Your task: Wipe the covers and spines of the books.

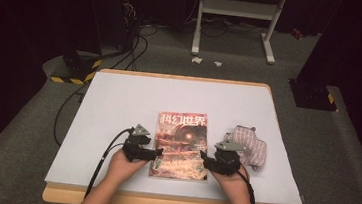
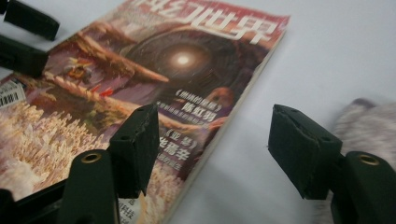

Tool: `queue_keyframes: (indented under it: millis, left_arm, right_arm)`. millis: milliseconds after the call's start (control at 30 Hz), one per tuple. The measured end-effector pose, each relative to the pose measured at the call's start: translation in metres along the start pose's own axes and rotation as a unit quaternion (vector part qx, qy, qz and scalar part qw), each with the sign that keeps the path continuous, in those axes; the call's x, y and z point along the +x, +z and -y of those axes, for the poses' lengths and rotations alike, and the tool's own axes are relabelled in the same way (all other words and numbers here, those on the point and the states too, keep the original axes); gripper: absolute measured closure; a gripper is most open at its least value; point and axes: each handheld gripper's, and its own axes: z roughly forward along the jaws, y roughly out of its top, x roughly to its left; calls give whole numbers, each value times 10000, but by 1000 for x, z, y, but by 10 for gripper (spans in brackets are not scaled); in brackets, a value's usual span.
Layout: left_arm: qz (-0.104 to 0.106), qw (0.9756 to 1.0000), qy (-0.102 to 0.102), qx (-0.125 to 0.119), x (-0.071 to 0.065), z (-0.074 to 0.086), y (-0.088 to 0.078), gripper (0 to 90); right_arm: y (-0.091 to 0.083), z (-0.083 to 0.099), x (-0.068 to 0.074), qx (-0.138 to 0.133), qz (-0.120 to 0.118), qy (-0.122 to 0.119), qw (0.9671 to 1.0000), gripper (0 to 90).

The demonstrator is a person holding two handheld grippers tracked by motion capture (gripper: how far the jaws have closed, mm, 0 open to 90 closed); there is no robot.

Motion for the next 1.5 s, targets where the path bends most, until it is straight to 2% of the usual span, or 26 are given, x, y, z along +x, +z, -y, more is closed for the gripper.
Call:
queue_keyframes:
  millis: [133,267,367,467,600,667,800,900,933,1000,1100,1167,1267,1400,1500]
  left_arm:
    - [-73,9999,-48,-64,-2,-1,4,305]
    - [-221,9997,-72,-96,-8,-1,7,307]
    - [-196,9995,-179,-143,-9,-3,9,308]
    - [-158,9993,-278,-173,-8,-3,10,311]
    - [-218,9993,-227,-176,-12,-3,11,309]
    - [-228,9992,-288,-184,-12,-3,11,306]
    - [-284,9990,-287,-186,-13,-3,12,310]
    - [-325,9987,-334,-202,-14,-3,11,323]
    - [-347,9985,-370,-204,-14,-3,11,333]
    - [-344,9975,-568,-224,-13,-4,10,354]
    - [-411,9969,-617,-273,-13,-3,9,414]
    - [-399,9964,-657,-360,-12,-2,7,433]
    - [-315,9949,-724,-630,-13,-3,0,444]
    - [-161,9925,-567,-1070,-23,-10,-13,472]
    - [-90,9916,-402,-1225,-34,-17,-19,480]
  right_arm:
    - [11,8,7,119,-93,80,9999,359]
    - [17,11,15,233,-139,-4,9996,358]
    - [20,12,18,260,-179,-6,9995,352]
    - [20,12,18,299,-190,66,9993,351]
    - [21,13,17,315,-265,171,9990,351]
    - [22,13,17,310,-280,206,9989,354]
    - [23,14,15,337,-355,354,9982,355]
    - [23,14,15,343,-354,363,9981,357]
    - [23,14,16,355,-351,356,9981,357]
    - [23,14,16,359,-347,358,9981,360]
    - [23,14,16,348,-324,332,9983,361]
    - [23,14,17,331,-292,304,9986,362]
    - [22,14,17,335,-289,317,9985,362]
    - [22,15,17,330,-268,328,9986,364]
    - [21,15,17,328,-256,359,9985,365]
